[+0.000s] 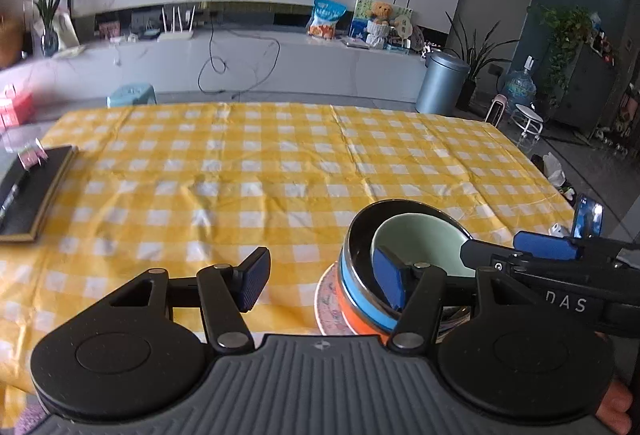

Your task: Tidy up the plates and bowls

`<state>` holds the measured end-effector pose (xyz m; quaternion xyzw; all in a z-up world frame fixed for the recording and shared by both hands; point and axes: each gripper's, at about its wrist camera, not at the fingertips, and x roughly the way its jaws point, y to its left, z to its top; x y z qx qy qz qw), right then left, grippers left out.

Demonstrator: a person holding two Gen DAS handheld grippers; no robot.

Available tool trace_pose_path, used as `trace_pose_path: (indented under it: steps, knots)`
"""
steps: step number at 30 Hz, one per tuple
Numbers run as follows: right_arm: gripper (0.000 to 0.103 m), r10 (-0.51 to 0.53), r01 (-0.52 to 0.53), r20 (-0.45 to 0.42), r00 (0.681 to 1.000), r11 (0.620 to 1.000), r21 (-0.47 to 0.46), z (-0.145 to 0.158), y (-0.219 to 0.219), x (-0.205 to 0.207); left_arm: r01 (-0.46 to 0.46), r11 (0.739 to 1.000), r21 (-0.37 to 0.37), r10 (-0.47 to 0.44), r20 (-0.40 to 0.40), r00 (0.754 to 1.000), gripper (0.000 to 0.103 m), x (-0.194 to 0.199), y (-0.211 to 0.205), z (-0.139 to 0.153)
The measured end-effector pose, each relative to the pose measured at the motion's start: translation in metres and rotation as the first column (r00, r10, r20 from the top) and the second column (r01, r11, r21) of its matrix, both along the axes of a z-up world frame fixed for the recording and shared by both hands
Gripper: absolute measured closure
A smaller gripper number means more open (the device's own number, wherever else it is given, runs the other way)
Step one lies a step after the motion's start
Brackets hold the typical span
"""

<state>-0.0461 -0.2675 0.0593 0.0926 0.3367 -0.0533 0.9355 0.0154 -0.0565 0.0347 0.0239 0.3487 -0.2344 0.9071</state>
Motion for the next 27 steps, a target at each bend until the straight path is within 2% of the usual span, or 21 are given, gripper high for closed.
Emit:
trace_pose_path:
  steps: [5,10,13,20,22,24,27]
  knots:
    - [0.035,0.025,-0.025,0.021,0.999,0.999,-0.025,-0.003,0.014,-0.023,-0.004,0.996,0.088,-0.007,0.127,0.992,0.034,-0.03,0.006,-0.002]
    - [0.032,0.032,-0.031,0.016,0.999,0.998,-0.052,-0.015,0.024,-0.041,-0.085,0.993,0.079,0.071,0.168,0.983,0.033,-0.05,0.014,-0.008]
    - [0.032,0.037,-0.036,0.004,0.999,0.996,-0.084,-0.024,0.029,-0.048,-0.095,0.99,0.105,0.071,0.211,0.975,0.027,-0.061,0.012,-0.01]
    - [0.031,0.018,-0.013,0.054,0.998,0.995,-0.103,-0.029,0.038,-0.063,-0.091,0.974,0.208,0.036,0.256,0.966,0.023,-0.072,-0.003,-0.02]
    - [0.031,0.015,-0.01,0.047,0.999,0.995,-0.098,-0.032,0.038,-0.065,-0.08,0.971,0.224,0.023,0.246,0.969,0.023,-0.074,-0.006,-0.024]
    - [0.031,0.005,-0.001,0.04,0.999,0.996,-0.087,-0.036,0.036,-0.065,-0.082,0.967,0.24,0.026,0.23,0.973,0.017,-0.075,-0.008,-0.029]
    - [0.029,-0.011,0.015,0.039,0.999,0.996,-0.094,-0.04,0.034,-0.068,-0.086,0.962,0.26,0.033,0.2,0.979,0.017,-0.075,-0.008,-0.038]
